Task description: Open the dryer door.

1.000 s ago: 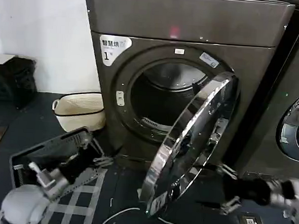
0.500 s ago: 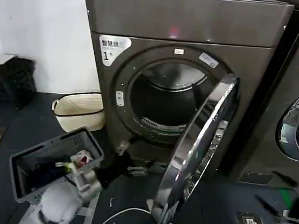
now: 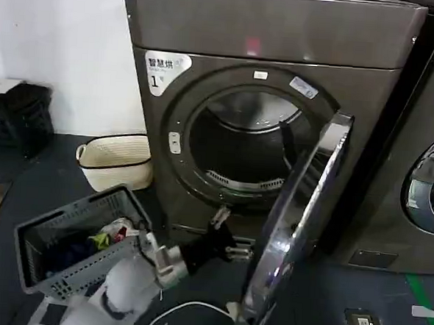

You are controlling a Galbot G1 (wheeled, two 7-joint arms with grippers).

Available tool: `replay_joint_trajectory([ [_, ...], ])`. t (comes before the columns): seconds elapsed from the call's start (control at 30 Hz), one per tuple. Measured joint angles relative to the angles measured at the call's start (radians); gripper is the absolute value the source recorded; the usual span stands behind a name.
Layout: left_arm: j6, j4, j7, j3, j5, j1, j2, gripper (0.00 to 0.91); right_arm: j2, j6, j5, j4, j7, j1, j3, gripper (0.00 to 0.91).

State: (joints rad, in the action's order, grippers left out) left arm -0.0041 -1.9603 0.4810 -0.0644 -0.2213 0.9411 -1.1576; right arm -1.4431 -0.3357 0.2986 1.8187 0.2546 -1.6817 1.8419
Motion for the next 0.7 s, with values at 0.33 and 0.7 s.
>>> replay_joint_trajectory([
  [0.33, 0.001, 0.093, -0.003, 0.119, 0.009, -0.120, -0.083, 0.907, -0.045, 0.184, -0.130, 0.016, -0.398, 0.032, 0.110, 0.907],
  [0.7, -0.007, 0.211, -0.011, 0.213, 0.044, -0.216, -0.216, 0.907, -0.044, 0.196, -0.173, 0.004, -0.474, 0.029, 0.167, 0.907],
])
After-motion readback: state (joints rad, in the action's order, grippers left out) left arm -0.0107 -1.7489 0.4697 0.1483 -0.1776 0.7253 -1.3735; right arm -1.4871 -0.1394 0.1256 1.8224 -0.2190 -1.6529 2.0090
